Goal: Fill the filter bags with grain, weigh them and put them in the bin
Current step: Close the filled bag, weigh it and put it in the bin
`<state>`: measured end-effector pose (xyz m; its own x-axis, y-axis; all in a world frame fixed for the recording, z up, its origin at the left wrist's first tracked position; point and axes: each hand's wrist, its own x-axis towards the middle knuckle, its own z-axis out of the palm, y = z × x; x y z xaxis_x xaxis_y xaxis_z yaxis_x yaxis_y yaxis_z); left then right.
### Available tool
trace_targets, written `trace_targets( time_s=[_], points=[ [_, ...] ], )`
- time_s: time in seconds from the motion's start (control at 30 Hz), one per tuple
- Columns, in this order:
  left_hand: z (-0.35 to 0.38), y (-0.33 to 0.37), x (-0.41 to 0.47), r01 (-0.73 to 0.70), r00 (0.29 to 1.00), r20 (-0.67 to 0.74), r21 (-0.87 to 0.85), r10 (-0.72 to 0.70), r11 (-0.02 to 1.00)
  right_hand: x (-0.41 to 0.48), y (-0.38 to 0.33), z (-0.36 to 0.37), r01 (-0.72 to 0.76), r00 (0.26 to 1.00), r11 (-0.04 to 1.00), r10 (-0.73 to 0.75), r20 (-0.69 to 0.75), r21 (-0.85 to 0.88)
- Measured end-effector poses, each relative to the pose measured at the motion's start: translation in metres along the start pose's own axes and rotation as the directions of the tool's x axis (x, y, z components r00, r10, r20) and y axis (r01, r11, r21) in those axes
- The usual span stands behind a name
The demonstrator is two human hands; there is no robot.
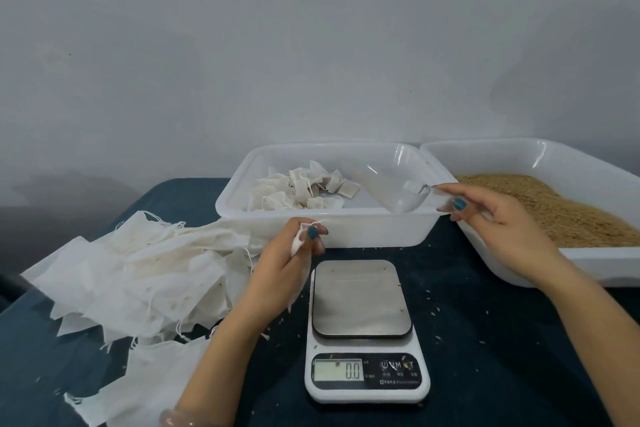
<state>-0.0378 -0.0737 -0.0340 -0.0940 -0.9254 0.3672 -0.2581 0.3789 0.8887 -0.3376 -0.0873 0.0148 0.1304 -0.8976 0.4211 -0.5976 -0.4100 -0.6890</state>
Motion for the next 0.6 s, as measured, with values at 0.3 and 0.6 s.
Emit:
trace_targets(
  time_s=[0.3, 0.6],
  points=[
    [-0.021, 0.007, 0.006, -0.086, 0.989, -0.041, 0.618, 0.142, 0.781, 0.007, 0.045, -0.025, -0.304, 0.921, 0.905, 0.199, -0.335, -0.298],
    [-0.031, 0.025, 0.017, -0.066, 0.998, 0.042, 0.675, 0.051, 0.735, 0.027, 0.07, -0.052, -0.484, 0.797, 0.469, 0.584, -0.151, -0.738]
  ],
)
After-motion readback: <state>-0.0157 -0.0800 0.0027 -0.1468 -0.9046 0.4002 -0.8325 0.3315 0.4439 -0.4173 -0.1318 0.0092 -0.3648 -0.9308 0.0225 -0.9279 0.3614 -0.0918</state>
